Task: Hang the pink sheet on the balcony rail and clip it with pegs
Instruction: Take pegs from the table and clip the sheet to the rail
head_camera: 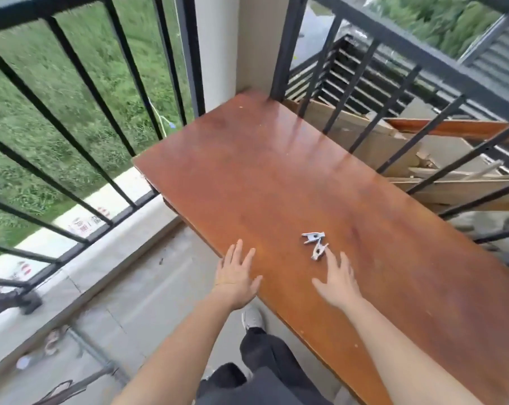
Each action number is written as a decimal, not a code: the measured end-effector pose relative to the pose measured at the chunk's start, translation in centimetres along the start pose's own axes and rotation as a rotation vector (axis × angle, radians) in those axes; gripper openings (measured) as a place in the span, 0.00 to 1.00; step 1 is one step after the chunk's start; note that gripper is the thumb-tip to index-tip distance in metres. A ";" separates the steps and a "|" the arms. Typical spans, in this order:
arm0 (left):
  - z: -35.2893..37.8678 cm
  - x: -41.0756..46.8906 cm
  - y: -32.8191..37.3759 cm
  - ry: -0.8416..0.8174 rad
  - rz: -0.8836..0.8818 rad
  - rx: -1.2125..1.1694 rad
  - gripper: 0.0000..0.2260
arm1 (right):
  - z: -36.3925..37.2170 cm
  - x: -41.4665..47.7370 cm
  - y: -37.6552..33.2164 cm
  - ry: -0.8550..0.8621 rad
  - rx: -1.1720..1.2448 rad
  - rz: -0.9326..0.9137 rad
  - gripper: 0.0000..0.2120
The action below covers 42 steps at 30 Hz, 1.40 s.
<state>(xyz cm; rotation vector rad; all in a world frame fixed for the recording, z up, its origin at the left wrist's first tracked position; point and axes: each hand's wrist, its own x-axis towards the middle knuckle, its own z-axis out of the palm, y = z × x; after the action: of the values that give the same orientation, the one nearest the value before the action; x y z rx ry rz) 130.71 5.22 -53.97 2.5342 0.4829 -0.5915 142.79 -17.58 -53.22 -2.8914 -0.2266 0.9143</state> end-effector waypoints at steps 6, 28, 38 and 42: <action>3.8 3.4 3.1 -0.240 -0.008 0.014 0.30 | -0.1 5.1 1.5 -0.053 0.220 0.131 0.38; -2.1 -4.9 -5.6 0.201 -0.666 -0.269 0.27 | 1.7 4.8 -15.6 -0.120 0.148 -0.434 0.20; -3.9 -28.5 -15.6 0.665 -1.255 -0.402 0.24 | 7.3 -17.5 -37.9 -0.352 0.086 -1.170 0.19; -0.6 -40.3 -17.5 0.849 -1.463 -0.469 0.23 | 12.7 -29.7 -40.3 -0.509 0.003 -1.443 0.18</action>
<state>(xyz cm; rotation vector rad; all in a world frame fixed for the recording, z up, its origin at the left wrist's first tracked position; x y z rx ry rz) 89.28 10.88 -40.41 1.4722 2.4343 0.2489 106.96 17.61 -41.18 -1.5711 -1.8986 1.1153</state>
